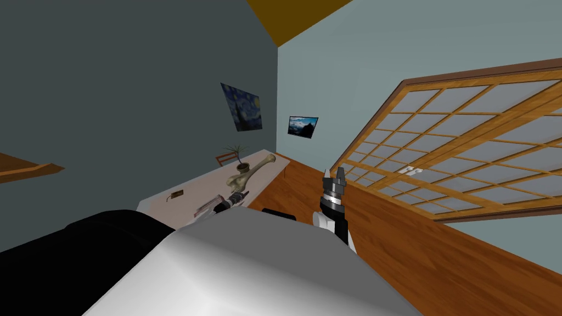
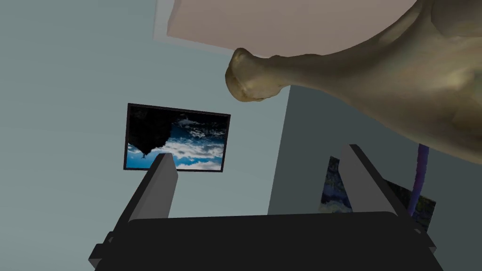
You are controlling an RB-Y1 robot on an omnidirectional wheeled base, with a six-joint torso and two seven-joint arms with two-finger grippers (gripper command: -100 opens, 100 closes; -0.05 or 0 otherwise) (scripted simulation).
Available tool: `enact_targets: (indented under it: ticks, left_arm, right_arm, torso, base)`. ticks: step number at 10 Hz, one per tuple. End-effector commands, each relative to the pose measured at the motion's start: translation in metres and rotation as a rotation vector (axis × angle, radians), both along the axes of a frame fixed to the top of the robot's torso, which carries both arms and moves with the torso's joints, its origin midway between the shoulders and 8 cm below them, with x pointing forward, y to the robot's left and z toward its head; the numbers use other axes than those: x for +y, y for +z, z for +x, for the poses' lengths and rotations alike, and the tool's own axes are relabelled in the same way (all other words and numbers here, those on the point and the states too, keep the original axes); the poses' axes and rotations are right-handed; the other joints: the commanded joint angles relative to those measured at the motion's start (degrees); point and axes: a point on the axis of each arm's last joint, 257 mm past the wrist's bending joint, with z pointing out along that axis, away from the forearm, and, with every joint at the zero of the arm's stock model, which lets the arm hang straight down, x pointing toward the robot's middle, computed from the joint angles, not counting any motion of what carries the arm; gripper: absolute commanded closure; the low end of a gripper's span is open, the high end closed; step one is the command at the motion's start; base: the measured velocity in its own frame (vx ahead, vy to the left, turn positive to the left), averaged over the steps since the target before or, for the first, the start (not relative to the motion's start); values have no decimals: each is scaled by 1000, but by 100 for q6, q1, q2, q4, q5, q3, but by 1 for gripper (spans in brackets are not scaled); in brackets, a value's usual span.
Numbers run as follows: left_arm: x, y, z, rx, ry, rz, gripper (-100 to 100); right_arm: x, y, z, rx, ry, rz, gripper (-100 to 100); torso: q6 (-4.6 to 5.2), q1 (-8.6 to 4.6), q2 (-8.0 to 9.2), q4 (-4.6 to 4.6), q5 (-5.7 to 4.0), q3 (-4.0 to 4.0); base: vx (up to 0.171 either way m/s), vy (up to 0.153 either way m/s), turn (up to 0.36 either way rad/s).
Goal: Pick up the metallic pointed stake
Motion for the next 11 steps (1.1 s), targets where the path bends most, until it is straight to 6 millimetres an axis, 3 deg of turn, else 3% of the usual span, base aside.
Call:
enact_targets:
  ticks: [1, 3, 5, 7, 8, 9, 11]
  left_arm:
    - [11, -23, -21, 75, -23, 63, -100]
    - [14, -27, -25, 87, -18, 64, -100]
    - [25, -50, -50, 161, -40, 121, -100]
    - [43, -79, -91, 278, -95, 220, -100]
    - [46, -85, -98, 298, -96, 228, -100]
    - [55, -97, -119, 353, -132, 277, -100]
    - [61, -103, -131, 381, -119, 278, -100]
  right_arm:
    - [0, 0, 0, 0, 0, 0, 0]
    - [0, 0, 0, 0, 0, 0, 0]
    - [0, 0, 0, 0, 0, 0, 0]
    - [0, 0, 0, 0, 0, 0, 0]
    - [0, 0, 0, 0, 0, 0, 0]
    - [0, 0, 0, 0, 0, 0, 0]
    - [0, 0, 0, 0, 0, 0, 0]
  torso:
    - [0, 0, 0, 0, 0, 0]
    - [1, 0, 7, 2, 0, 5]
    - [1, 2, 7, 3, 1, 5]
    - [0, -1, -4, 0, 0, -1]
    - [0, -11, -14, -2, -1, -7]
    - [1, -9, -11, -2, -2, -6]
    - [0, 4, 2, 1, 1, 1]
  base:
    - [49, -20, -37]
    - [40, -15, -2]
    - [67, -20, -25]
    - [107, -38, -46]
    - [100, -42, -9]
    - [87, -17, -33]
    - [41, -6, -11]
